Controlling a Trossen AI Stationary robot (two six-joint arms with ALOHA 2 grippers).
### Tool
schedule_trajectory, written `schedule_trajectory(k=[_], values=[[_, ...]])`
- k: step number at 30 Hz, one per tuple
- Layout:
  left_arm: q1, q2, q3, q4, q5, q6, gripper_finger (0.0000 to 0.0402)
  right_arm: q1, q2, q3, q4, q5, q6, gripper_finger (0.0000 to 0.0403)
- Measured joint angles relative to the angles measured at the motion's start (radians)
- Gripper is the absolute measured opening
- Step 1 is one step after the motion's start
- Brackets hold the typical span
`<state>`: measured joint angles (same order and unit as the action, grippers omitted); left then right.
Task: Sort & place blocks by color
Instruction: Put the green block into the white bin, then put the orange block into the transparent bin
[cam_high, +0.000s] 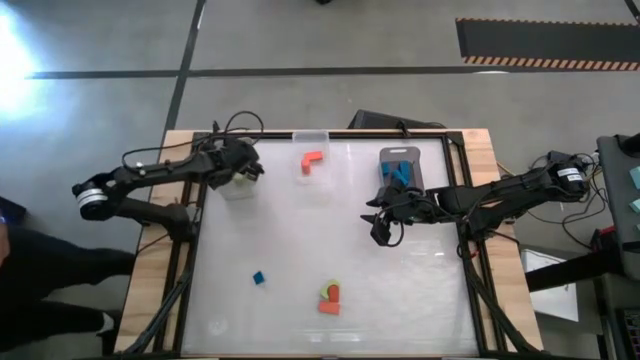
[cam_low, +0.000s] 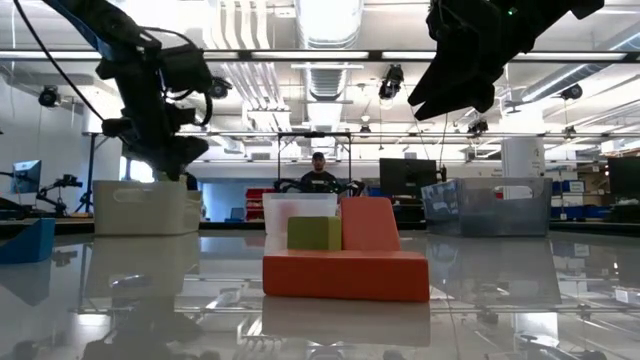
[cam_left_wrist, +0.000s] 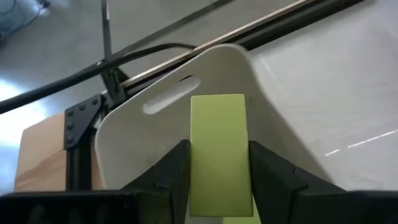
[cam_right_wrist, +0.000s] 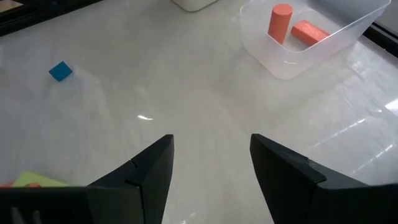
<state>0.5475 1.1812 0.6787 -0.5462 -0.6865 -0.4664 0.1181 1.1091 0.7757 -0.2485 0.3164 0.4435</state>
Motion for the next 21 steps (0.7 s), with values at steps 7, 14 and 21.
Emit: schedule_trajectory(k=[7, 14, 21], values=[[0.048, 0.021, -0.049, 0.041, 0.000, -0.001, 0.0119, 0.000, 0.000, 0.000, 0.000, 0.000, 0.001, 0.0203], [0.048, 0.043, -0.051, 0.059, 0.000, -0.007, 0.0197, 0.000, 0.000, 0.000, 0.000, 0.000, 0.002, 0.0203], [0.042, 0.031, -0.051, 0.061, 0.023, -0.008, 0.0212, 0.001, 0.000, 0.000, 0.000, 0.000, 0.007, 0.0203]])
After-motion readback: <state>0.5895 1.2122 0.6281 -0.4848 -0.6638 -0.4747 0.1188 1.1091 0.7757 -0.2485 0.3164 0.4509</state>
